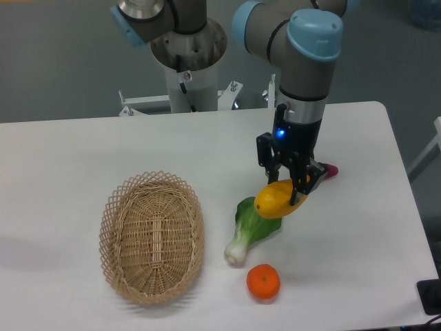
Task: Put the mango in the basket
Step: 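Close the gripper on the yellow mango beside the bok choy, then lift the mango and carry it over the wicker basket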
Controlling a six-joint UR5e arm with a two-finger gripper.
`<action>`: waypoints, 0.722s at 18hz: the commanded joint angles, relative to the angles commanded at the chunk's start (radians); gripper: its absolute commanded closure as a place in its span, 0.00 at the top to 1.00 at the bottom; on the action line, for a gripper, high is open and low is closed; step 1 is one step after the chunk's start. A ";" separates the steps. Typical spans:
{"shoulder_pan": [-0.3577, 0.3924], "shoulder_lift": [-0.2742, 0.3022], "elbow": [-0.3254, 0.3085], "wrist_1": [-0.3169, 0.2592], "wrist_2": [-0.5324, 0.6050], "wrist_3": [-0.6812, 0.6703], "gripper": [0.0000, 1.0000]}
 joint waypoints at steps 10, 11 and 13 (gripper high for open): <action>-0.018 0.025 -0.055 0.000 -0.002 -0.058 0.50; -0.040 0.025 -0.061 0.003 0.002 -0.089 0.50; -0.086 0.023 -0.071 0.008 0.003 -0.161 0.50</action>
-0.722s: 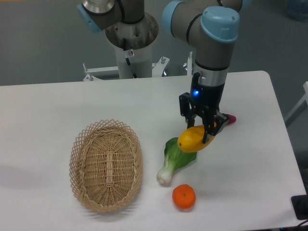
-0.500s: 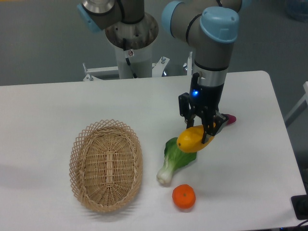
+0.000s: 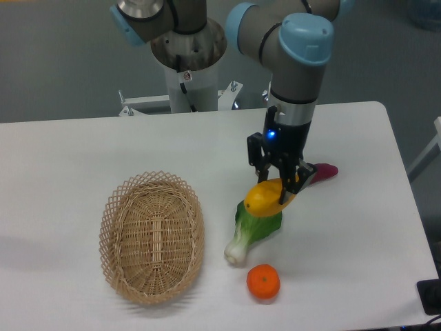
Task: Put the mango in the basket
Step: 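Lift the mango and carry it over the wicker basket, then lower the mango into the basket and open the gripper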
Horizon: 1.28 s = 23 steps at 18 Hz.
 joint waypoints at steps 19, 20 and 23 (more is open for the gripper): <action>-0.361 -0.212 -0.066 0.230 0.135 -0.339 0.49; -0.367 -0.221 -0.066 0.239 0.149 -0.339 0.49; -0.384 -0.230 -0.072 0.242 0.167 -0.333 0.49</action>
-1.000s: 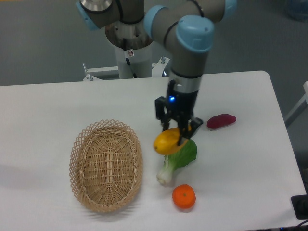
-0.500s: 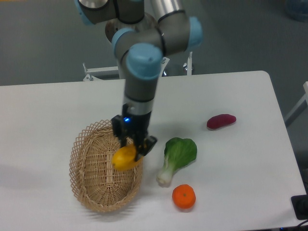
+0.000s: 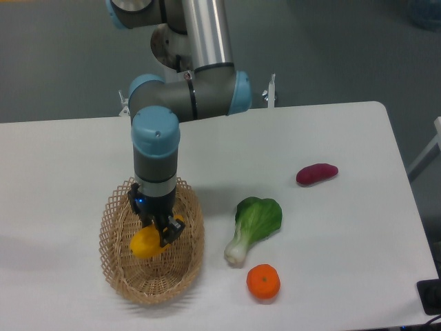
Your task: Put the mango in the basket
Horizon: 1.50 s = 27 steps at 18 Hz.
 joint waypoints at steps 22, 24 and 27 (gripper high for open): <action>-0.029 -0.009 -0.002 0.002 0.058 0.005 1.00; -0.017 0.020 0.015 -0.005 0.066 0.003 1.00; 0.064 0.064 0.055 -0.012 0.066 0.005 1.00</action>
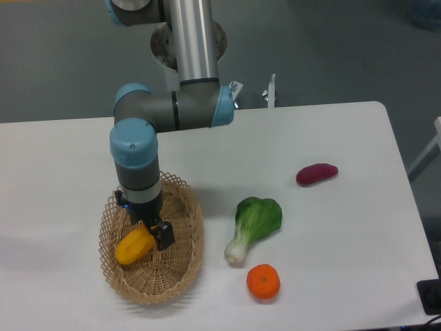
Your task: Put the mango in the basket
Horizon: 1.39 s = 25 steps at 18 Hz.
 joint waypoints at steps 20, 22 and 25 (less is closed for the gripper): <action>0.479 0.109 0.178 -0.400 -0.028 0.727 1.00; 0.502 0.109 0.193 -0.434 -0.031 0.768 1.00; 0.526 0.111 0.201 -0.459 -0.049 0.788 1.00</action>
